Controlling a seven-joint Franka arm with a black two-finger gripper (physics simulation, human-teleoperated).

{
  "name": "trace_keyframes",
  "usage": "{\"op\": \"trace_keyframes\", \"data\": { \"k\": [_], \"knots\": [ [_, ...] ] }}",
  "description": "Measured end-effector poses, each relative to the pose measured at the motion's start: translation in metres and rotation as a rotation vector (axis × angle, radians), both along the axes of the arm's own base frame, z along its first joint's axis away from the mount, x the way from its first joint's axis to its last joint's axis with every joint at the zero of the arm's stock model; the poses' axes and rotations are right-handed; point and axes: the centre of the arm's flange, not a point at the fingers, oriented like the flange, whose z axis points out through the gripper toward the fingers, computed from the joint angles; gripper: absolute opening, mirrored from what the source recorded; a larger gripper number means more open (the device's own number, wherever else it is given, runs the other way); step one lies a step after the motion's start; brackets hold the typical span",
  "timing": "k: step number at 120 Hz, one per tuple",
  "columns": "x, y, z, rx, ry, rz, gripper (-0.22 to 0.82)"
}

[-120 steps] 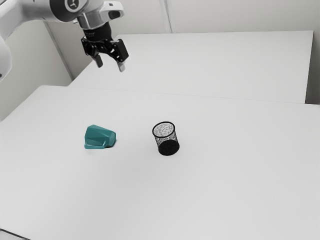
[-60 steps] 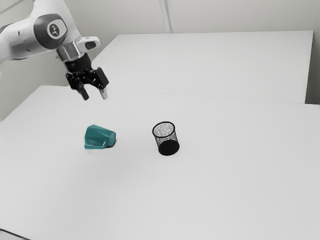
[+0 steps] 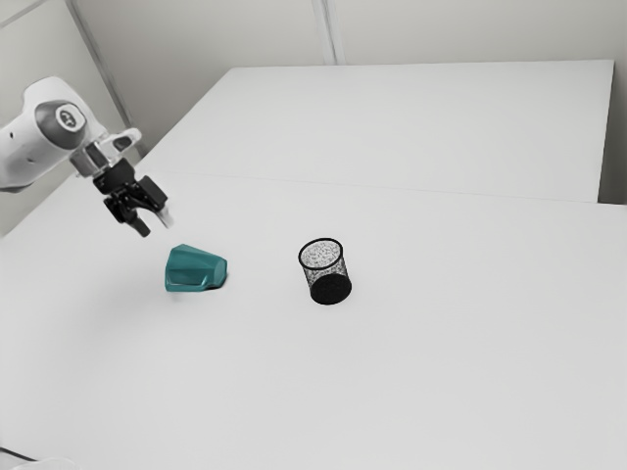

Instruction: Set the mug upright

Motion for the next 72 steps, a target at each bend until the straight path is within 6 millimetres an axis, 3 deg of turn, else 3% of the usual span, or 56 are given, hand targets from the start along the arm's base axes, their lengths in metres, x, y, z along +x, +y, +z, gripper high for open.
{"op": "trace_keyframes", "data": {
  "k": [14, 28, 53, 72],
  "knots": [
    [0.007, 0.030, -0.024, -0.067, -0.025, 0.013, 0.60],
    [0.007, 0.048, -0.046, -0.125, -0.040, 0.021, 0.60],
    [0.008, 0.053, -0.089, -0.239, -0.047, 0.021, 0.60],
    [0.011, 0.060, -0.105, -0.282, -0.068, 0.018, 0.60]
  ]
}}
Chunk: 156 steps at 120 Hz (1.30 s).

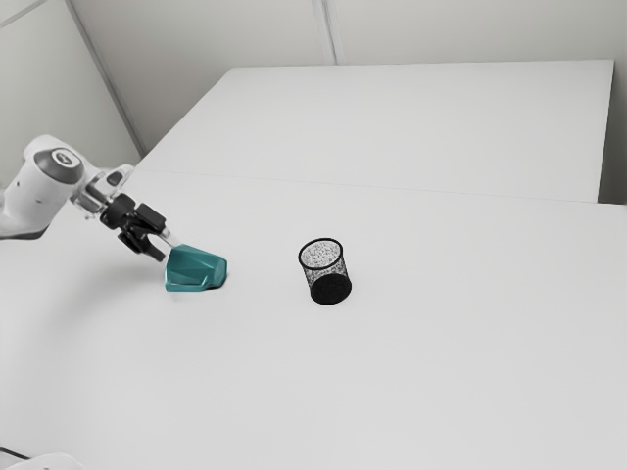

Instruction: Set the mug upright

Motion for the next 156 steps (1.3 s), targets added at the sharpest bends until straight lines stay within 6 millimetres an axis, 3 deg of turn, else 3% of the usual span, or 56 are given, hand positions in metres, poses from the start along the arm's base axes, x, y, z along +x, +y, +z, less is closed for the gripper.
{"op": "trace_keyframes", "data": {
  "k": [52, 84, 129, 156],
  "knots": [
    [-0.002, -0.009, -0.037, -0.185, -0.013, 0.019, 0.59],
    [-0.009, -0.009, -0.039, -0.239, -0.010, 0.004, 0.36],
    [-0.013, -0.015, -0.034, -0.293, -0.006, -0.033, 0.14],
    [-0.013, -0.017, -0.032, -0.300, -0.010, -0.048, -0.07]
  ]
}}
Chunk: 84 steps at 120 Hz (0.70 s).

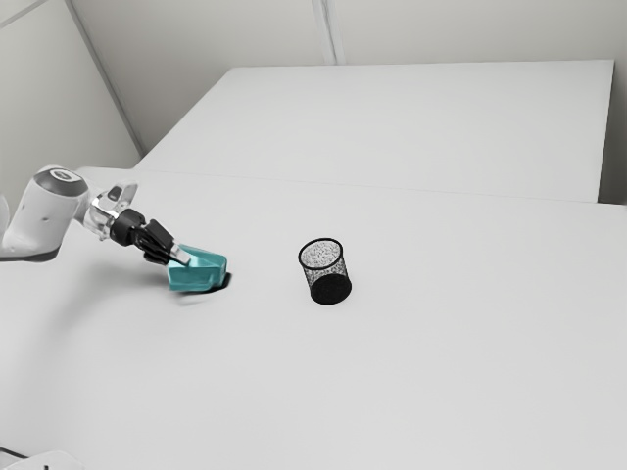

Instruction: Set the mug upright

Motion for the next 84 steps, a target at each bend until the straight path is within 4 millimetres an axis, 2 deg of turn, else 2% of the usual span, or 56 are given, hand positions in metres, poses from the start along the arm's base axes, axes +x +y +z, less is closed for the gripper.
{"op": "trace_keyframes", "data": {
  "k": [13, 40, 56, 68, 84],
  "knots": [
    [0.001, -0.001, 0.002, 0.002, -0.006, -0.003, -0.12],
    [0.003, -0.002, 0.009, 0.017, -0.019, -0.009, -0.13],
    [0.006, -0.006, 0.022, 0.065, -0.040, -0.014, -0.15],
    [0.011, -0.026, 0.053, 0.165, -0.085, -0.056, -0.15],
    [0.018, -0.071, 0.087, 0.380, -0.156, -0.141, -0.15]
  ]
}}
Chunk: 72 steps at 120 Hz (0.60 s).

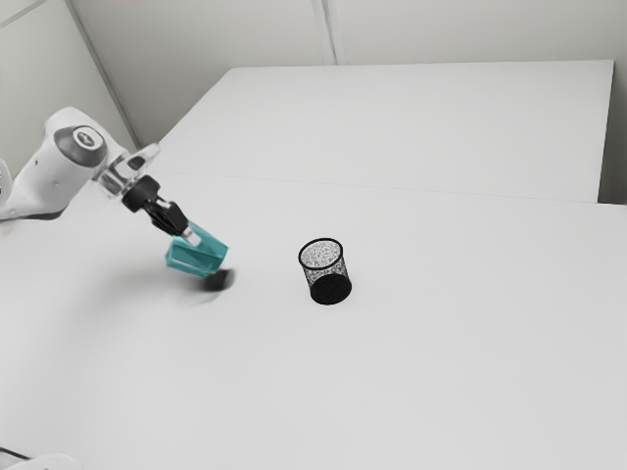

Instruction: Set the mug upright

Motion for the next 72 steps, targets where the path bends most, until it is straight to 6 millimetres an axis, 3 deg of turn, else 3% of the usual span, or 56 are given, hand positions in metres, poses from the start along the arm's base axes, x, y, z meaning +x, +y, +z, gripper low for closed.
{"op": "trace_keyframes", "data": {
  "k": [16, 40, 72],
  "knots": [
    [0.004, -0.030, 0.023, 0.177, -0.052, -0.048, -0.15],
    [0.003, -0.071, 0.033, 0.335, -0.090, -0.065, -0.15],
    [-0.007, -0.145, 0.024, 0.477, -0.058, -0.095, -0.16]
  ]
}}
